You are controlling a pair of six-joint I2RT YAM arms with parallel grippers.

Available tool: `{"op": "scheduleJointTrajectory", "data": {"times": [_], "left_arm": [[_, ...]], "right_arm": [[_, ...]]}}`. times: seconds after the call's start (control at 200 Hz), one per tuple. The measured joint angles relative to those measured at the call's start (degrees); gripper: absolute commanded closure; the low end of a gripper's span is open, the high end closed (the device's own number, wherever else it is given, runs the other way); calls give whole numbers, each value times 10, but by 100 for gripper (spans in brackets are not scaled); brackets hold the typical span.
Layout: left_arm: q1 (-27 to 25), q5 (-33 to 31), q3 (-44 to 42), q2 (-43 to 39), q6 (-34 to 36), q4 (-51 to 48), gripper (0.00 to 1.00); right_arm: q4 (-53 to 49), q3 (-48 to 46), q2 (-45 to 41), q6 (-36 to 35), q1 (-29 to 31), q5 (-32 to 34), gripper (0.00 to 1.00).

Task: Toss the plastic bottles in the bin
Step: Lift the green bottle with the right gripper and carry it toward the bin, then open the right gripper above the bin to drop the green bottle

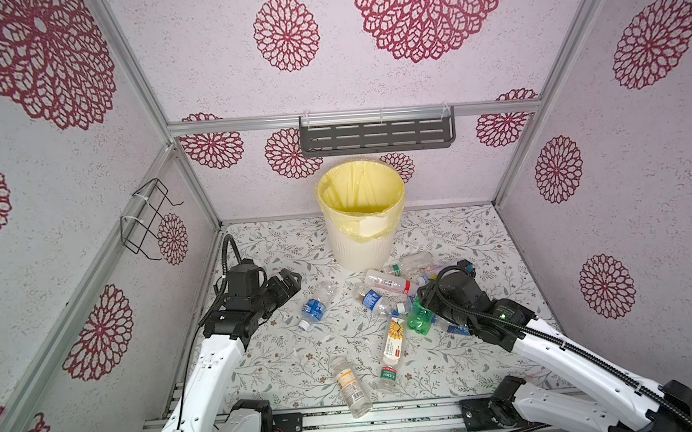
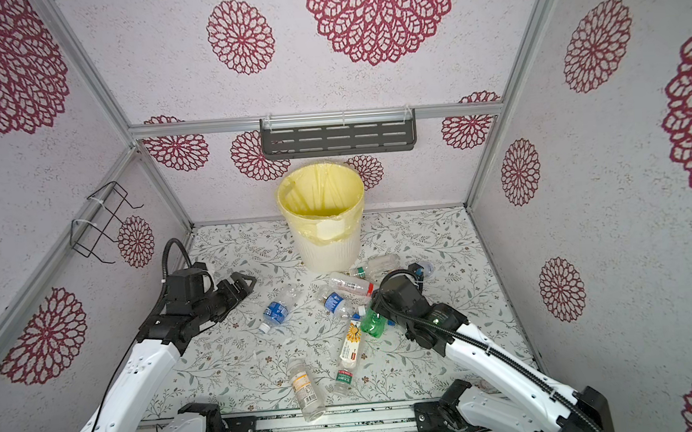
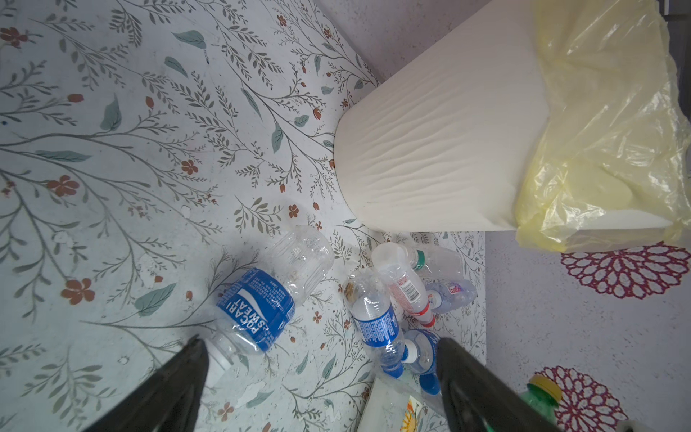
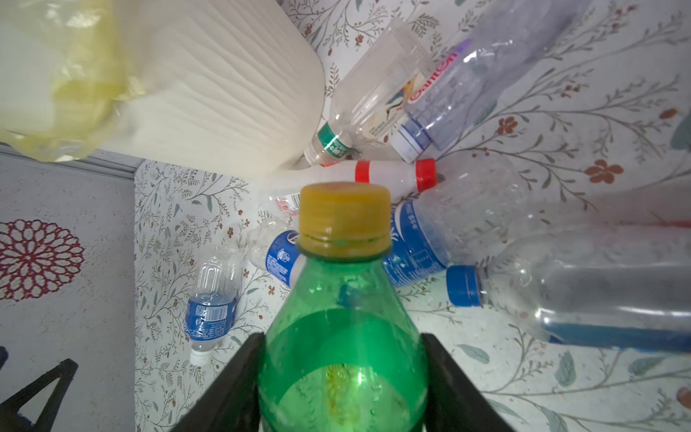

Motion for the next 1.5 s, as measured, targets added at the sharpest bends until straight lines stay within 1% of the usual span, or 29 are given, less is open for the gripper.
{"op": "scheduleJointTrajectory", "data": {"times": [0.195,0.476,0.851,1.082,1.222,1.382,1.503], "left_arm": [[1,-10,0,-8,9,-15,3],[2,-19,0,-13,12,-30,3],[4,-22,0,-8,-2,-26,3],[4,-17,0,1,-12,-22,3],[4,-17,0,1,-12,-22,3],[4,-18,0,-2,-12,-23,3],[5,-17,0,-2,-8,-23,3]], "right_arm": [[20,75,64,-49,-39,-37,43],[34,173,110,-89,-66,-66,43],[52,288,164,-121,-77,-78,43],[68,385,215,-141,-80,-85,44],[82,394,216,-144,-80,-93,44],[102,359,192,-143,-80,-101,44],[101,365,183,-145,-80,-102,43]]}}
